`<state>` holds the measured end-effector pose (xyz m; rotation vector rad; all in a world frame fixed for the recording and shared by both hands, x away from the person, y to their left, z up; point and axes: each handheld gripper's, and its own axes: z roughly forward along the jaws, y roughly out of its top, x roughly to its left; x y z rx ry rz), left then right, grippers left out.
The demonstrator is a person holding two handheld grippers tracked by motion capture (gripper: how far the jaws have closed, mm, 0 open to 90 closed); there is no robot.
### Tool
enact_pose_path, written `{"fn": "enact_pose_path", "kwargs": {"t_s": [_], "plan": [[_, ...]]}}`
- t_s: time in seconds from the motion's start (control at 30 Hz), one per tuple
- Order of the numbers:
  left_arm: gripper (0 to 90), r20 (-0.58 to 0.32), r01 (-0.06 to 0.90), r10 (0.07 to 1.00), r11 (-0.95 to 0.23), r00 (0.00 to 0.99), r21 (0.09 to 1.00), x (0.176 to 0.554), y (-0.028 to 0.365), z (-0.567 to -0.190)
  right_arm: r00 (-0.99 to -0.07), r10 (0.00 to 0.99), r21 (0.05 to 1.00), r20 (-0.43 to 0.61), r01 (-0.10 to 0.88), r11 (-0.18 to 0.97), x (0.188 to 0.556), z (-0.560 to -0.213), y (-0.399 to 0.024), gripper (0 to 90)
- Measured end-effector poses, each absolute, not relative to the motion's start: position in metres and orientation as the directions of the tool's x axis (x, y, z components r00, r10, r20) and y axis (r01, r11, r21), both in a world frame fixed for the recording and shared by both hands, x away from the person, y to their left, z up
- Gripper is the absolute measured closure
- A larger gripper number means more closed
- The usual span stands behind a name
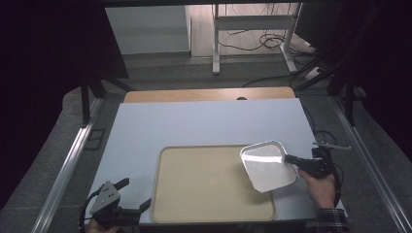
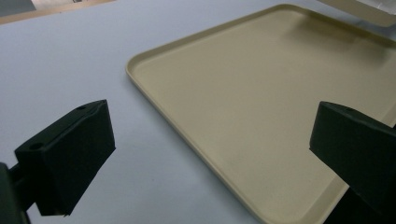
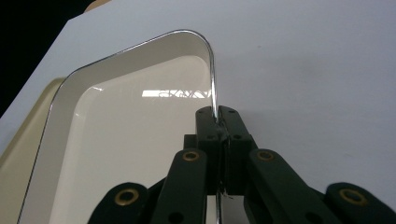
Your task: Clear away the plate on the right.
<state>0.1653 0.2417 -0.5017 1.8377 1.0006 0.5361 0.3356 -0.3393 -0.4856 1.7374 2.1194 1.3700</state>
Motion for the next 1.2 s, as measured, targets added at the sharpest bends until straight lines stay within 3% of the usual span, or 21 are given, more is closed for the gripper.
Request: {"fn": "enact_pose_path", "kwargs": {"t_s": [1.2], "plan": [[0.0, -0.052, 0.407, 0.821, -0.226, 0.569, 0.885, 0.165, 0.241, -0.502, -0.475, 0.763, 0.633, 0.440, 0.766, 0.112, 0.355, -0.497, -0.231, 88.7]]}}
